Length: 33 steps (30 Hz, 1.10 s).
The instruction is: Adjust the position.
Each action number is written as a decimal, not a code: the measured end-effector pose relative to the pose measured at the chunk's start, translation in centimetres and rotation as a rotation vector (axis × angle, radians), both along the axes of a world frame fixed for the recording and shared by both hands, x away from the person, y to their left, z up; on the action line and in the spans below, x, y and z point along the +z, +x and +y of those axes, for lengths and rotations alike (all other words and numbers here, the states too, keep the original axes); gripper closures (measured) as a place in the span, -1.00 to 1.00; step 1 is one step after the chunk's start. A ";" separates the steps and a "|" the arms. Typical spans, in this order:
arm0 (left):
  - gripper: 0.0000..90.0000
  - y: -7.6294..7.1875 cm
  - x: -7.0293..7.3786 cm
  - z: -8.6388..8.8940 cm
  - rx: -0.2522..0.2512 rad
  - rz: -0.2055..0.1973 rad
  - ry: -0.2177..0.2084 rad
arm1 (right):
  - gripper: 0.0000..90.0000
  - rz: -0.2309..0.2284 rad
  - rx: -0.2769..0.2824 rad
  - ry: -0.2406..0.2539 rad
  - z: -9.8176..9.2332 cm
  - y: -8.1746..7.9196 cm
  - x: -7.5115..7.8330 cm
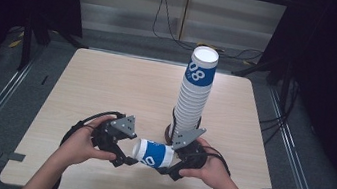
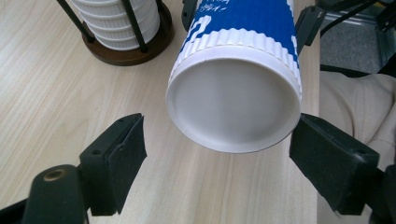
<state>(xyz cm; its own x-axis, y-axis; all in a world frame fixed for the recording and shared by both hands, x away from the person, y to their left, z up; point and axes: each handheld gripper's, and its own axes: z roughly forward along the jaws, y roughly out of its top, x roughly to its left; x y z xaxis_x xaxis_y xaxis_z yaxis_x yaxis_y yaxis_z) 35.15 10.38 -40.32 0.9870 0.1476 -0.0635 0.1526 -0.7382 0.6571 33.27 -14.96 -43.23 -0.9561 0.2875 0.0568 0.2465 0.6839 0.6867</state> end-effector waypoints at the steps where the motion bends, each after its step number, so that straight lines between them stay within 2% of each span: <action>1: -0.59 0.0 0.0 0.0 -0.002 -0.001 0.004 | -0.54 -0.001 0.004 -0.008 0.0 0.0 0.0; 2: -0.59 0.1 0.0 -0.1 -0.015 -0.003 0.014 | -0.54 -0.001 0.004 -0.008 0.0 0.0 0.0; 3: -0.59 0.0 -0.1 -0.1 -0.011 -0.004 0.014 | -0.54 0.003 -0.001 -0.030 0.1 0.0 0.1; 10: -0.58 -0.2 -0.1 -0.4 -0.017 -0.012 0.063 | -0.54 0.012 0.008 -0.073 0.3 0.1 0.5; 14: -0.58 -0.3 -0.1 -0.6 -0.024 -0.017 0.074 | -0.54 0.013 0.023 -0.117 0.6 0.1 0.6; 16: -0.58 -0.3 -0.1 -0.7 -0.031 -0.020 0.070 | -0.54 0.017 0.028 -0.121 0.8 0.1 0.7; 19: -0.58 -0.4 -0.2 -0.8 -0.034 -0.015 0.095 | -0.54 0.019 0.033 -0.134 1.0 0.2 0.8; 20: -0.58 -0.5 -0.3 -0.9 -0.032 -0.029 0.098 | -0.54 0.019 0.033 -0.134 1.0 0.2 0.8; 22: -0.58 -0.5 -0.3 -1.0 -0.038 -0.029 0.119 | -0.54 0.021 0.039 -0.152 1.1 0.2 0.9; 25: -0.58 -0.6 -0.3 -1.1 -0.039 -0.036 0.127 | -0.54 0.020 0.049 -0.161 1.2 0.2 0.8; 27: -0.58 -0.7 -0.4 -1.3 -0.038 -0.041 0.143 | -0.54 0.027 0.046 -0.163 1.3 0.1 0.7; 31: -0.57 -1.0 -0.4 -1.8 -0.057 -0.061 0.180 | -0.54 0.012 0.060 -0.182 1.6 0.1 0.8; 33: -0.56 -1.1 -0.3 -1.9 -0.068 -0.073 0.204 | -0.54 0.010 0.070 -0.174 1.8 0.1 0.8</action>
